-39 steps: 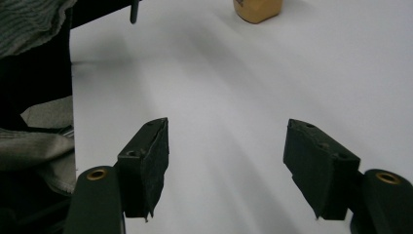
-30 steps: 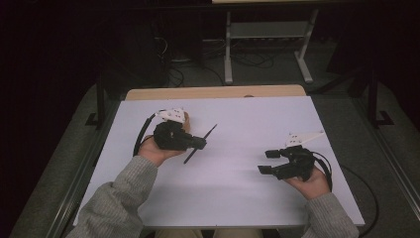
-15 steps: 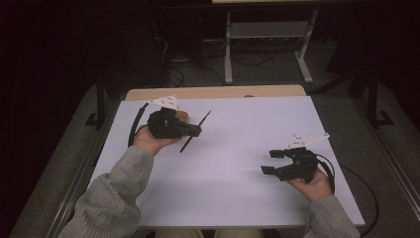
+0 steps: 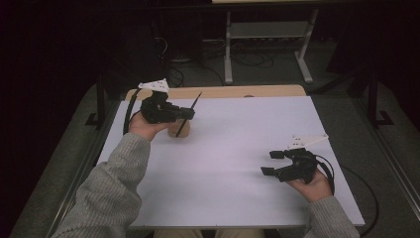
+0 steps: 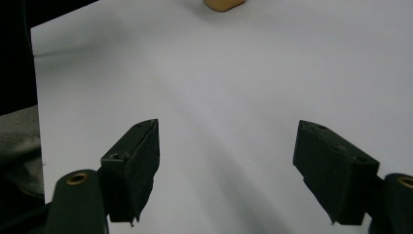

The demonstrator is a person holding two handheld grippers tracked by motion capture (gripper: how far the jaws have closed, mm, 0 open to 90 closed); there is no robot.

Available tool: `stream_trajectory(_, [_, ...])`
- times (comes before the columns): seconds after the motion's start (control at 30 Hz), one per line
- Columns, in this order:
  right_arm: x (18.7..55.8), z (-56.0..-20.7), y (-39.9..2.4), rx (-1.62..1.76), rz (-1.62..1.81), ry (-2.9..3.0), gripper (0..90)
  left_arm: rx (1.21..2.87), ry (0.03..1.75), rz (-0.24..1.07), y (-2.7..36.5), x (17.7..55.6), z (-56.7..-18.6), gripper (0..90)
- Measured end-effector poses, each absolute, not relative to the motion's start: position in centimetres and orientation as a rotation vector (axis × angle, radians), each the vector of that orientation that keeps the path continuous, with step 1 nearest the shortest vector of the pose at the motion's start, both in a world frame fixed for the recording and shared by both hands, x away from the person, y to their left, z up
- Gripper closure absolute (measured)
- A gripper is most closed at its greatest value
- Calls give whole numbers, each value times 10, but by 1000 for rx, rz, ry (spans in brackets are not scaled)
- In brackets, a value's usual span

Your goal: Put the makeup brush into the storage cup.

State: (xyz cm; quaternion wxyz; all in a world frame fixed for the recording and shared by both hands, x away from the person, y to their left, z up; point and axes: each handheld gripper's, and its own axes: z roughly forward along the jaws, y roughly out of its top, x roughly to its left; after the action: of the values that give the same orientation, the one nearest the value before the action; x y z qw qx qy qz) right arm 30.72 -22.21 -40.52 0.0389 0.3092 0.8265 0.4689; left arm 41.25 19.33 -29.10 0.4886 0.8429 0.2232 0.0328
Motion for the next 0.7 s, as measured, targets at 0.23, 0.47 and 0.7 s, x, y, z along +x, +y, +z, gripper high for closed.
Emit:
stream_trajectory(0.23, [309, -406, -223, 952, 1437, 2535, 240, 2036, 582, 91, 194, 428, -294, 840])
stream_trajectory(0.47, [310, -406, -226, 965, 1440, 2519, 229, 2021, 607, 104, 193, 443, -290, 841])
stream_trajectory(0.7, [309, -406, -226, 970, 1427, 2513, 220, 1996, 631, 118, 196, 453, -287, 840])
